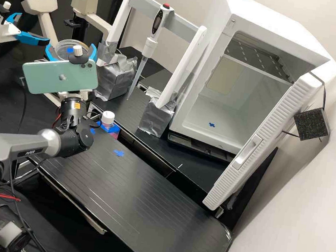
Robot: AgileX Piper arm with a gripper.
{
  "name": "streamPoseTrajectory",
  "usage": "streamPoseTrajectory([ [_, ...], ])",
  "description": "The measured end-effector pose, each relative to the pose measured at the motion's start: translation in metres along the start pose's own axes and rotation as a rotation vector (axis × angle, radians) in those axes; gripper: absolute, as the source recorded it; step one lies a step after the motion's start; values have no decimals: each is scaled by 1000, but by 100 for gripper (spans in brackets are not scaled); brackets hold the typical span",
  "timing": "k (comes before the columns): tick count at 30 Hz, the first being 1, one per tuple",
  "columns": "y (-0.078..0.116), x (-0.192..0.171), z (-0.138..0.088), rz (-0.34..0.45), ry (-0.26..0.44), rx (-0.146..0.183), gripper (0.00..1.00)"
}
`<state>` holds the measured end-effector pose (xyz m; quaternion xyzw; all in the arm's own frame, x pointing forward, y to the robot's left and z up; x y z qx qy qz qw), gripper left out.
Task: Move the petri dish to the microscope
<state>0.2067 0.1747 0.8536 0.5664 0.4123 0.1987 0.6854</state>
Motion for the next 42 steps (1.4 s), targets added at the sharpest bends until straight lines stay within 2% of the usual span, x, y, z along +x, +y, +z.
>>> streamPoseTrajectory([
  [4,1,7,0,-16,-11,-3,0],
  [10,-2,31,-6,-62,22,8,0],
  [14,-6,49,-8,-88,13,37,0],
  [16,-10,63,-9,-99,12,68,0],
  [23,-37,107,2,-198,-65,138,0],
  [27,-54,127,15,-263,-131,149,0],
  [31,-61,144,24,-274,-176,169,0],
  [34,-66,159,33,-267,-219,200,0],
  [36,-68,167,38,-268,-239,208,0],
  [42,-81,191,47,-302,-282,198,0],
])
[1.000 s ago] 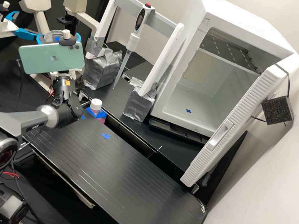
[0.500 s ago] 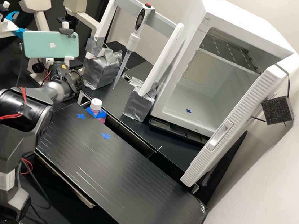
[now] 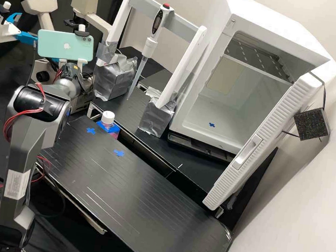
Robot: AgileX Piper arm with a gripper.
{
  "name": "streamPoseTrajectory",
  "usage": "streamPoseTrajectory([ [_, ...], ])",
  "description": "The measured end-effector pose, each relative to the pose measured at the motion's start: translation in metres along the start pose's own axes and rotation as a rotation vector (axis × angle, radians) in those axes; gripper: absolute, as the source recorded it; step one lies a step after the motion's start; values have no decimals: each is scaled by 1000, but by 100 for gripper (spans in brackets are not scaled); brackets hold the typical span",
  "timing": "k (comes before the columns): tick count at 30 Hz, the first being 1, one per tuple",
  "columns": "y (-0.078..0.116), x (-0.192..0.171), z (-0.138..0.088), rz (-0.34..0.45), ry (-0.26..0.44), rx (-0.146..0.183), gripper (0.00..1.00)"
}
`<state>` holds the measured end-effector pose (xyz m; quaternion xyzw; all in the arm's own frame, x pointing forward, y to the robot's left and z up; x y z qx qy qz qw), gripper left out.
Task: Move the petri dish to the microscope
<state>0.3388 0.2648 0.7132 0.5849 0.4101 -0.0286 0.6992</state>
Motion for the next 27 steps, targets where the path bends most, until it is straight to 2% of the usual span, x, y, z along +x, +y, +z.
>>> streamPoseTrajectory([
  [20,-15,59,1,-52,-102,-20,0],
  [27,-17,73,0,-51,-97,-32,0],
])
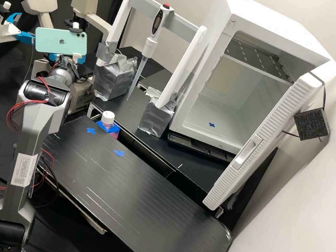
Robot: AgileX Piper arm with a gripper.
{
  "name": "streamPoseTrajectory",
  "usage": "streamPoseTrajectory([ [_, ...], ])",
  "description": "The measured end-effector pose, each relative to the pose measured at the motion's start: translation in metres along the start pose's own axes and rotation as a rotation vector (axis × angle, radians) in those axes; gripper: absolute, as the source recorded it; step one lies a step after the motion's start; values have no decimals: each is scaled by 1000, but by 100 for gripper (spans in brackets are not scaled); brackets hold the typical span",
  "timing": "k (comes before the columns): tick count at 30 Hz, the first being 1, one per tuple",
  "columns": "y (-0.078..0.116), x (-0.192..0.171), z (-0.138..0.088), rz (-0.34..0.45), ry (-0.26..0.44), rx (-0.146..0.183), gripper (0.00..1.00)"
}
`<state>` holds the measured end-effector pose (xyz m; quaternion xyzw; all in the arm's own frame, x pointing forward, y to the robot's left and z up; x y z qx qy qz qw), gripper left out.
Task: Move the petri dish to the microscope
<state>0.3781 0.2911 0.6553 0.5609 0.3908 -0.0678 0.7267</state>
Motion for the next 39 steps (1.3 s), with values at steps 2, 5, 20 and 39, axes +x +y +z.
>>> streamPoseTrajectory([
  [2,-1,4,-2,-2,7,-11,0],
  [5,-3,8,-4,-6,2,-26,0],
  [20,-7,35,3,-5,-48,-35,0],
  [39,6,42,14,-4,-144,56,0],
])
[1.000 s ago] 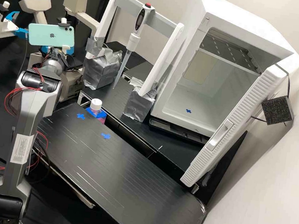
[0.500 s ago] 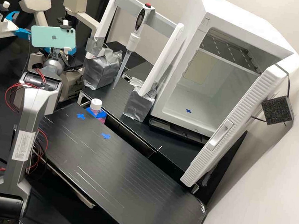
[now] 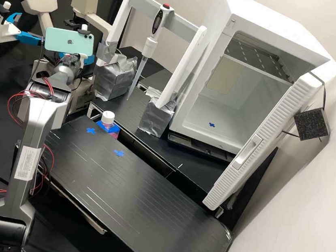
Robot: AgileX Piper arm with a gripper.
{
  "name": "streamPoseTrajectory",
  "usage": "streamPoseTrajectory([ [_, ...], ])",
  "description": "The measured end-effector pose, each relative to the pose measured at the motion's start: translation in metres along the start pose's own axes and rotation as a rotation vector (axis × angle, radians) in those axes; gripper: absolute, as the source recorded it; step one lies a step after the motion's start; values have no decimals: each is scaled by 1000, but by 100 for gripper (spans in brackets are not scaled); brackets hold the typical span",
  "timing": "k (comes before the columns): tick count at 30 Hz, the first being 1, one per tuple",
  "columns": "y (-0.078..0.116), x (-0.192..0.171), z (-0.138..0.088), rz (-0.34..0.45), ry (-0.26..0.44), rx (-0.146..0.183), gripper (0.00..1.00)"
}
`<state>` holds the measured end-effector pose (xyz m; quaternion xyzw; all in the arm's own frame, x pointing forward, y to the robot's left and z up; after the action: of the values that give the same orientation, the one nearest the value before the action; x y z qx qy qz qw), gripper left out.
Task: Move the petri dish to the microscope
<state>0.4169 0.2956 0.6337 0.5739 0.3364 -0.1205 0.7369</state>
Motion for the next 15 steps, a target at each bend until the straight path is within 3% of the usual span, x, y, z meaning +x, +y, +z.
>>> streamPoseTrajectory([
  [15,-1,0,-1,-13,7,-4,0],
])
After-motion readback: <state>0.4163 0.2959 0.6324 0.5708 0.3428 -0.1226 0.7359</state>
